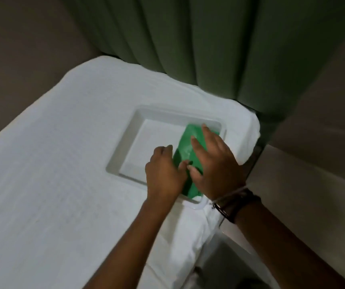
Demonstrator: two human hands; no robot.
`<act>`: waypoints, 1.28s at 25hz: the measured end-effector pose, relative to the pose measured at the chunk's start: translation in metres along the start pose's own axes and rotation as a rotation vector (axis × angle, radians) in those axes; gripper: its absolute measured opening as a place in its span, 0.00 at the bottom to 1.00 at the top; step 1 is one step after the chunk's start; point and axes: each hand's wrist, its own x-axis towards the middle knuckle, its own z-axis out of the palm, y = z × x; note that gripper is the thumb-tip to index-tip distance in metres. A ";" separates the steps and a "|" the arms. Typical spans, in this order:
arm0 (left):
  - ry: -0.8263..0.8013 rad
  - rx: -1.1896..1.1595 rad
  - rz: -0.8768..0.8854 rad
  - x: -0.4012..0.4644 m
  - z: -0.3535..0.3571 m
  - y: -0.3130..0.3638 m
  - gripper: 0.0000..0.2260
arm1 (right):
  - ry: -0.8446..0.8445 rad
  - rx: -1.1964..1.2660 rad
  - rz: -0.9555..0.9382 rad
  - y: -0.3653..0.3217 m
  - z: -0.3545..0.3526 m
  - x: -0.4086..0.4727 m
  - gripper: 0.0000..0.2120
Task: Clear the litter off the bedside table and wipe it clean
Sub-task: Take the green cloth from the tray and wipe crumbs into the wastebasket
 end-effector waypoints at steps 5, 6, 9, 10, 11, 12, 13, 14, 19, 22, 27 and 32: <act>-0.478 -0.132 -0.275 0.068 0.024 -0.027 0.19 | -0.124 -0.121 0.144 -0.001 0.039 0.042 0.31; -0.519 -0.148 -0.292 0.071 0.025 -0.025 0.19 | -0.124 -0.129 0.159 0.003 0.038 0.040 0.31; -0.536 -0.281 -0.337 0.079 0.013 -0.018 0.16 | -0.030 -0.039 0.244 0.005 0.034 0.033 0.29; -0.499 -0.365 -0.333 0.075 0.007 -0.008 0.13 | 0.035 0.049 0.296 0.007 0.026 0.024 0.29; -0.450 -0.456 -0.307 0.067 0.000 0.008 0.11 | 0.128 0.156 0.355 0.011 0.013 0.013 0.29; -0.408 -0.528 -0.258 0.059 -0.012 0.020 0.10 | 0.227 0.276 0.403 0.010 -0.001 0.003 0.30; -0.441 -0.601 -0.175 0.045 -0.022 0.042 0.09 | 0.333 0.374 0.493 0.017 -0.017 -0.012 0.31; -0.550 -0.705 -0.078 0.013 -0.015 0.096 0.08 | 0.436 0.443 0.657 0.046 -0.059 -0.050 0.33; -0.704 -1.215 -0.054 -0.050 -0.047 0.114 0.09 | 0.006 1.752 0.736 0.046 -0.078 -0.094 0.31; -0.800 -1.153 -0.217 -0.111 -0.005 0.117 0.06 | 0.030 1.760 0.820 0.078 -0.080 -0.154 0.22; -0.781 -0.712 -0.456 -0.268 0.124 0.098 0.08 | 0.321 1.026 1.111 0.185 -0.110 -0.322 0.12; -0.900 0.004 -0.651 -0.398 0.212 0.005 0.43 | 0.170 0.016 1.192 0.294 -0.130 -0.445 0.07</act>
